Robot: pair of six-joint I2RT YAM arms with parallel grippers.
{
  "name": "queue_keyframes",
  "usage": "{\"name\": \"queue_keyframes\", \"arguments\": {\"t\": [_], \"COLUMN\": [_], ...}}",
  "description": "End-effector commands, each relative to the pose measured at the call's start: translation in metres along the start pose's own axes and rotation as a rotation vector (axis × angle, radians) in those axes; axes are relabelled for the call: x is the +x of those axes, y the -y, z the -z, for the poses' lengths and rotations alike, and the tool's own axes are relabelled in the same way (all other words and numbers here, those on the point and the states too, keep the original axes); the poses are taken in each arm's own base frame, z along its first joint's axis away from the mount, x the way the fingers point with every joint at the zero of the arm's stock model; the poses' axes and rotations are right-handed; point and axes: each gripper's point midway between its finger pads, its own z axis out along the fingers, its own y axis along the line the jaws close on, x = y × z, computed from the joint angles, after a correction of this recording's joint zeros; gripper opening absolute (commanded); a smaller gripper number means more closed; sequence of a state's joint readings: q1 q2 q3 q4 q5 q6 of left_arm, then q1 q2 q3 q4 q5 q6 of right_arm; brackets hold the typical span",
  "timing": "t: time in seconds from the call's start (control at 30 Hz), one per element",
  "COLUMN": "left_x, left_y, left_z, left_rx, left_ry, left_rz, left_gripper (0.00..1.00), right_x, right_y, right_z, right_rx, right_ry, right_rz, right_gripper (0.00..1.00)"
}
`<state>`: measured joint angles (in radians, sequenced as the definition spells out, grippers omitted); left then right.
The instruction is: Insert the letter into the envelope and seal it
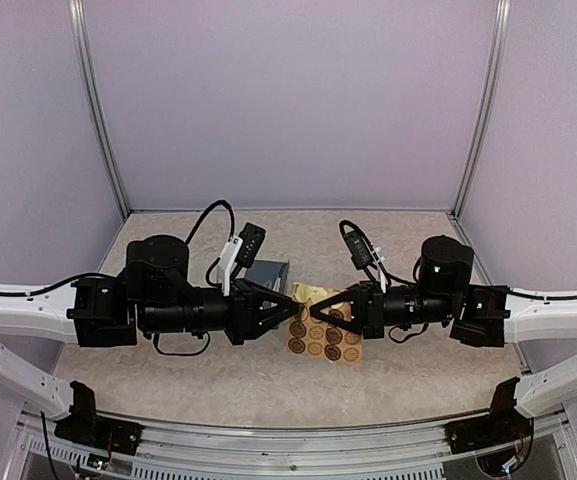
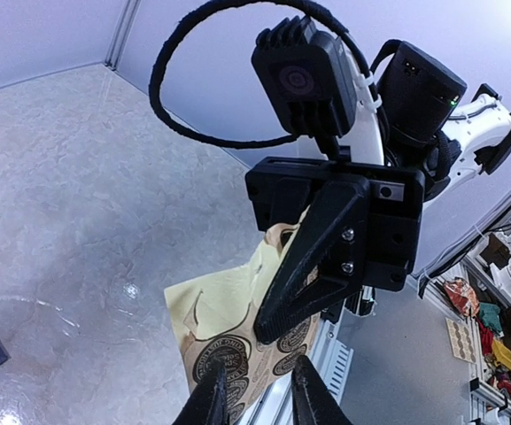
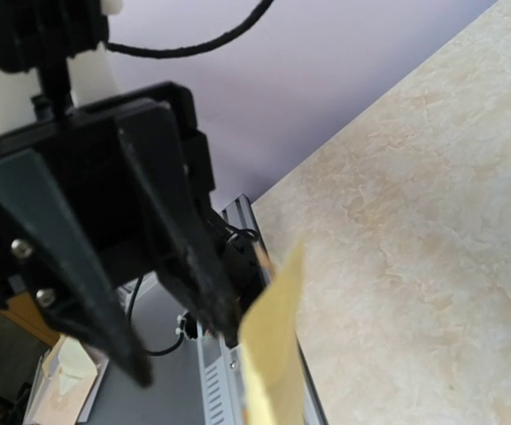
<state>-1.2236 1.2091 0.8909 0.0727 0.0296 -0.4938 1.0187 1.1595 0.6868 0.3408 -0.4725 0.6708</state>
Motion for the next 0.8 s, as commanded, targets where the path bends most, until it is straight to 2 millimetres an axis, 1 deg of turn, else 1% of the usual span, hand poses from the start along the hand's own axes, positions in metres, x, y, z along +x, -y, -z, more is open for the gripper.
{"name": "queue_keyframes", "arguments": {"t": [0.0,0.17,0.37,0.53,0.67,0.77], "left_x": [0.004,0.003,0.0,0.002,0.002,0.002], "left_y": [0.009,0.003,0.001,-0.003,-0.004,-0.006], "left_z": [-0.007,-0.012,-0.016,-0.02,-0.021,-0.021], "left_rx": [0.057,0.02,-0.002,-0.021,-0.029,-0.039], "left_ry": [-0.015,-0.019,-0.018,-0.028,-0.026,-0.027], "left_rz": [-0.011,-0.015,-0.026,-0.024,-0.025,-0.025], "left_gripper": [0.25,0.27,0.26,0.21,0.13,0.1], "right_x": [0.0,0.0,0.0,0.0,0.001,0.001], "right_y": [0.0,-0.001,-0.002,-0.002,-0.002,-0.002], "right_z": [-0.001,-0.001,-0.002,-0.002,-0.002,-0.002], "right_rx": [0.005,0.0,-0.003,-0.005,-0.007,-0.006], "right_ry": [-0.002,-0.002,-0.008,-0.009,-0.011,-0.011], "right_rz": [0.003,0.003,0.003,0.006,0.005,0.006], "right_gripper": [0.0,0.0,0.0,0.0,0.0,0.0]}}
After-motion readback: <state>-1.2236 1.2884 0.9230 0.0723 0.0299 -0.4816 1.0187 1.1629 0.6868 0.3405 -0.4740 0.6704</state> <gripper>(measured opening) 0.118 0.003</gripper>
